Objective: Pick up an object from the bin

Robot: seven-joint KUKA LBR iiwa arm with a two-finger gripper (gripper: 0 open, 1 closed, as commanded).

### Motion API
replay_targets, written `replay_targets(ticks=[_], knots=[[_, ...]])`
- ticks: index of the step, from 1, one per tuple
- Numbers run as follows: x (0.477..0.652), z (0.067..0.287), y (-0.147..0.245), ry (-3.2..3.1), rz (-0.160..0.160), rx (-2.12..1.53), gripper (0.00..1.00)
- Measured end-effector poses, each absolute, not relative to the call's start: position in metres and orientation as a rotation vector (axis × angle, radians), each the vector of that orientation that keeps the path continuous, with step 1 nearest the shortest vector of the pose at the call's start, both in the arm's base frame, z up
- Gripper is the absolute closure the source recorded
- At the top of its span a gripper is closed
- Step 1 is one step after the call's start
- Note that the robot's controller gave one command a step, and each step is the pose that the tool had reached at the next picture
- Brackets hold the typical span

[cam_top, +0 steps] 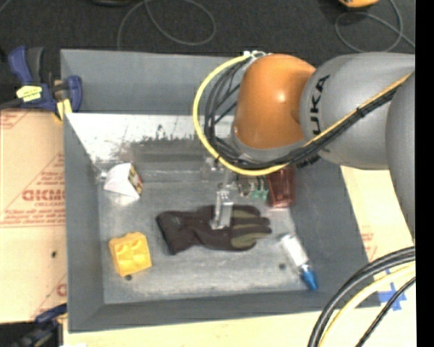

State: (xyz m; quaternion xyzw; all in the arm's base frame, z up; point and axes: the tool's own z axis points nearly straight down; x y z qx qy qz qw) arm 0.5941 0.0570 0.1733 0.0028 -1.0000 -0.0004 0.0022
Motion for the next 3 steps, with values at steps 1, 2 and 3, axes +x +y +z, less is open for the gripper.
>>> replay_targets(ticks=[1, 2, 3], knots=[[0.595, 0.178, 0.057, -3.144, -0.002, 0.008, 0.00], [0.601, 0.144, 0.051, -3.151, -0.004, -0.074, 0.00], [0.591, 0.095, 0.047, -3.131, -0.004, -0.316, 0.00]])
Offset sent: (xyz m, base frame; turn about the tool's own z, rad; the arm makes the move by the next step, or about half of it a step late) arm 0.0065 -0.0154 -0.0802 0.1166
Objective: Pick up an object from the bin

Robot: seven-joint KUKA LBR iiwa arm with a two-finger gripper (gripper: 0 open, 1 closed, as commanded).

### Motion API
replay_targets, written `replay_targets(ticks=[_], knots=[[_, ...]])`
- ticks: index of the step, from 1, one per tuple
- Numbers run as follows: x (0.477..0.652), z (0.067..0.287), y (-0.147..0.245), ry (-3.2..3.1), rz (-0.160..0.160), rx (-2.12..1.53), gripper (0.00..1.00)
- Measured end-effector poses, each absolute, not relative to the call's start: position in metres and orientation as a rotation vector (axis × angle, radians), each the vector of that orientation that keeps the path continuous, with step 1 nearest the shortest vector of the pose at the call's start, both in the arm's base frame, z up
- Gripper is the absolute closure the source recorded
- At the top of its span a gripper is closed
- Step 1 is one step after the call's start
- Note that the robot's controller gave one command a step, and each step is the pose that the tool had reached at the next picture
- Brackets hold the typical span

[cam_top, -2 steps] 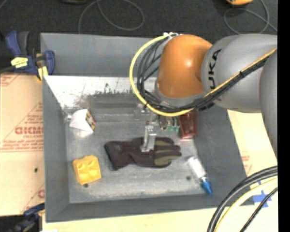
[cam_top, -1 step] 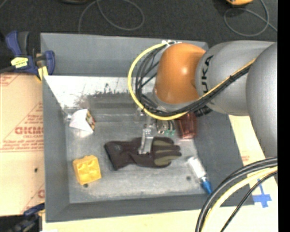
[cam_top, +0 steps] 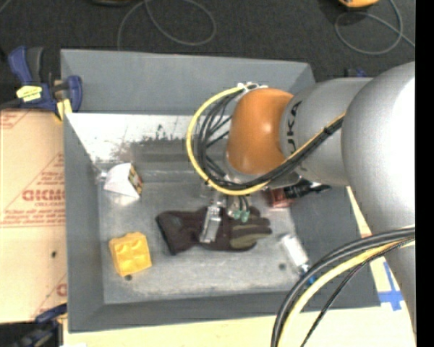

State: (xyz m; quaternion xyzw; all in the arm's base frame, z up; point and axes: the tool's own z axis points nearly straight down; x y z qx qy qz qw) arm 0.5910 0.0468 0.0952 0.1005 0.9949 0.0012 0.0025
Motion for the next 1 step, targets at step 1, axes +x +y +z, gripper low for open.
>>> replay_targets(ticks=[1], knots=[[0.5800, 0.0735, 0.0539, 3.123, 0.005, 0.174, 1.00]])
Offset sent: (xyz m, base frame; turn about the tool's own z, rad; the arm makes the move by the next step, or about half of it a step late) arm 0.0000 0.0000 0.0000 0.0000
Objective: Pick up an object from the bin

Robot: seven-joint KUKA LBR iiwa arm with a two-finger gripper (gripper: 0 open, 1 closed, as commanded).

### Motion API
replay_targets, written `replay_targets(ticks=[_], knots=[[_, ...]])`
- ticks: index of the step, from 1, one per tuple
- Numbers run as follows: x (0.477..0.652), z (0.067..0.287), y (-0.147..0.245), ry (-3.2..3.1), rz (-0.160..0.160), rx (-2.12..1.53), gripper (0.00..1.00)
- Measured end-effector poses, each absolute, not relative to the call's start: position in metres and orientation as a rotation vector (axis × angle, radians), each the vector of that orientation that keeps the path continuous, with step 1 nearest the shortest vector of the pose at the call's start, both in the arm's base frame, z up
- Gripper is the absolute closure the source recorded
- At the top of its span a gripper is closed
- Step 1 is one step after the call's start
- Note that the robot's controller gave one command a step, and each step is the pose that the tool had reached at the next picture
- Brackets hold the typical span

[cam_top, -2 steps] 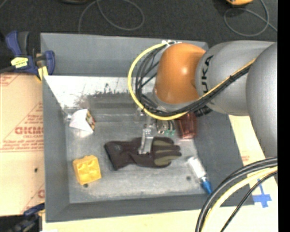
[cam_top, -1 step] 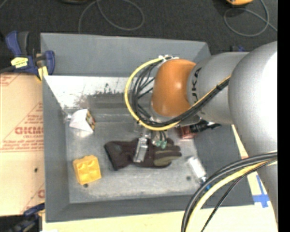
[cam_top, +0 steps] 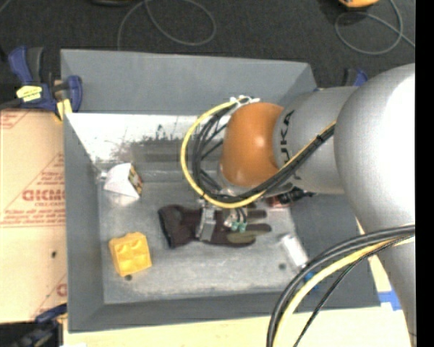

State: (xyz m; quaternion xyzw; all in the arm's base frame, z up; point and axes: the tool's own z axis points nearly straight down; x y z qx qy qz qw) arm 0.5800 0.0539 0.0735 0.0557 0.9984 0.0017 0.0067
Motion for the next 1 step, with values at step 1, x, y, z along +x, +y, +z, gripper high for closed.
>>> replay_targets(ticks=[1], knots=[[0.5800, 0.0735, 0.0538, 3.123, 0.006, 0.175, 1.00]])
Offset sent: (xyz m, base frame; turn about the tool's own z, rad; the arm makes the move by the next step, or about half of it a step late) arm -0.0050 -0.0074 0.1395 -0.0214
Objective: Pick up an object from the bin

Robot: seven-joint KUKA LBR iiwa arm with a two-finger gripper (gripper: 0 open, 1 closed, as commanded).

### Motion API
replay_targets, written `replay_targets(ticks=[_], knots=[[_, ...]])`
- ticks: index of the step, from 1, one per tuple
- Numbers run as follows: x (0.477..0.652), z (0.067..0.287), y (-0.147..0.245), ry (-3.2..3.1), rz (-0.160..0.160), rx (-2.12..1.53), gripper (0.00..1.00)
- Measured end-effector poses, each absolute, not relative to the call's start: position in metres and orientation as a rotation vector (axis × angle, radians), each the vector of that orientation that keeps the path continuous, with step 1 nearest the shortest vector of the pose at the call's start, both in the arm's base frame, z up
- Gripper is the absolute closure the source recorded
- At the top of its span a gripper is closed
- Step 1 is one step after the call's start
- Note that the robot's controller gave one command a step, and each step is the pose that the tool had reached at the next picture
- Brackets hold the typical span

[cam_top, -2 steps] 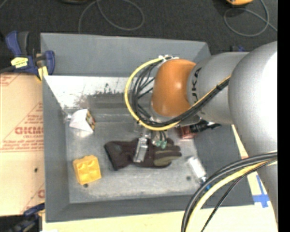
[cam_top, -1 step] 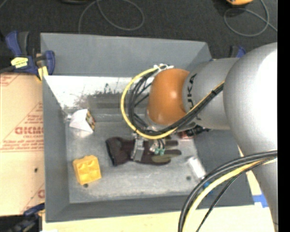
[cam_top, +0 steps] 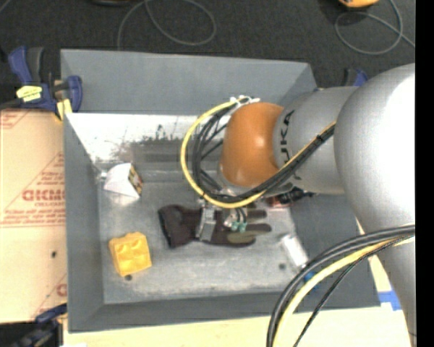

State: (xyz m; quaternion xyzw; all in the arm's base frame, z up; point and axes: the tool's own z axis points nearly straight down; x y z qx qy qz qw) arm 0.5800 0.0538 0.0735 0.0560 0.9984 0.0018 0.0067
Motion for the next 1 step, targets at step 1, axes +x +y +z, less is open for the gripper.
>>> replay_targets(ticks=[1], knots=[[0.5763, 0.2143, 0.0460, 3.121, 0.006, 0.143, 1.00]])
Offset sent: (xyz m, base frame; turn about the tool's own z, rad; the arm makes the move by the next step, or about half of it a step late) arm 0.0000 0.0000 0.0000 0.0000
